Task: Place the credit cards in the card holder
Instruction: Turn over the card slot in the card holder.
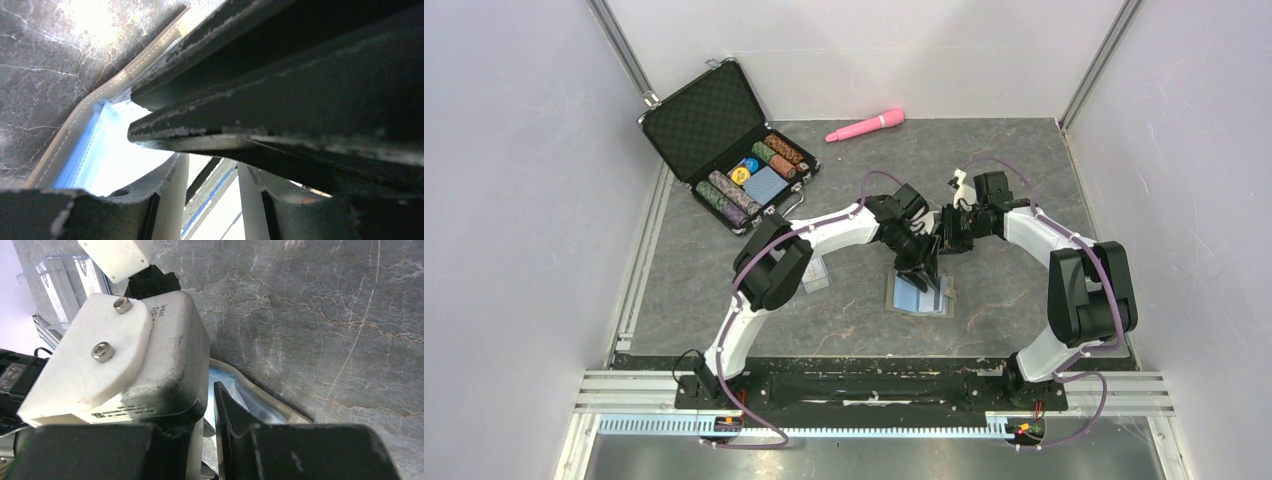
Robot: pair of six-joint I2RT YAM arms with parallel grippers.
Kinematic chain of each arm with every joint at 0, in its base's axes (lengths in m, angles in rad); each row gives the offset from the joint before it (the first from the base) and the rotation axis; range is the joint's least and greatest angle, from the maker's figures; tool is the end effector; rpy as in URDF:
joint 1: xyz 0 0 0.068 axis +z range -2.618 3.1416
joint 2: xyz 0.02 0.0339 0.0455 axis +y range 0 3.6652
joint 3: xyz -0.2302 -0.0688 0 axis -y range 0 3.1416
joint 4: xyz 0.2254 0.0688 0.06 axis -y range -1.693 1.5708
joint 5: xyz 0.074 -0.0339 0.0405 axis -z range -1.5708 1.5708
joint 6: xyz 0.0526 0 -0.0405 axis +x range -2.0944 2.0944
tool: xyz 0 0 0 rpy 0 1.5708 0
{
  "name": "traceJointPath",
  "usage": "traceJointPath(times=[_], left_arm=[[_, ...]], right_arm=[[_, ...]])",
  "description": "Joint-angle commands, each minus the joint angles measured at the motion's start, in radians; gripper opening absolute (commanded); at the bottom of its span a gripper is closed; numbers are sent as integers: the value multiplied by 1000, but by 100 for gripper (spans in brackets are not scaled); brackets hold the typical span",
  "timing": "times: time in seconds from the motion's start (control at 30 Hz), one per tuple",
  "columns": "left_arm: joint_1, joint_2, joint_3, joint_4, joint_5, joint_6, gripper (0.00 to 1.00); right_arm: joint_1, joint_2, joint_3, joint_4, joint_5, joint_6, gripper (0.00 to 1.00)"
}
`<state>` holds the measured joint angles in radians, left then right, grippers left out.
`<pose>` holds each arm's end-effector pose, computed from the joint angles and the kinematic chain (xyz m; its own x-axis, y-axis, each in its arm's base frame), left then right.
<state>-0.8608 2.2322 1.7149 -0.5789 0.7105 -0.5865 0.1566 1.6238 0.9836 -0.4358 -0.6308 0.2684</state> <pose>0.2601 -0.3553 0.1346 -0.9086 0.4135 -0.0595 0.3197 0.5966 -0.7361 0.2956 0.0781 0.1543 -0.9449 0.0676 -0.3202 -0.1576 0.7634 0.6264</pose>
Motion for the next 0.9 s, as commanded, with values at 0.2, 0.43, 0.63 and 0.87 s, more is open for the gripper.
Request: traceJointPath(times=[0.2,0.43,0.63,0.87], left_arm=[[-11,-75,-10,68,11,24,47],[132,-283,-289,335,6,-91,48],[325,-460,-556,531,26,-202,48],[531,-633,-698,367,-34,-142,53]], right_arm=[[14,-30,15,-9,-30,-24,16],[43,-2,59,-7,-40,-6,18],[137,72,147,15,-43,33,20],[287,224,315,69,-76,115,24]])
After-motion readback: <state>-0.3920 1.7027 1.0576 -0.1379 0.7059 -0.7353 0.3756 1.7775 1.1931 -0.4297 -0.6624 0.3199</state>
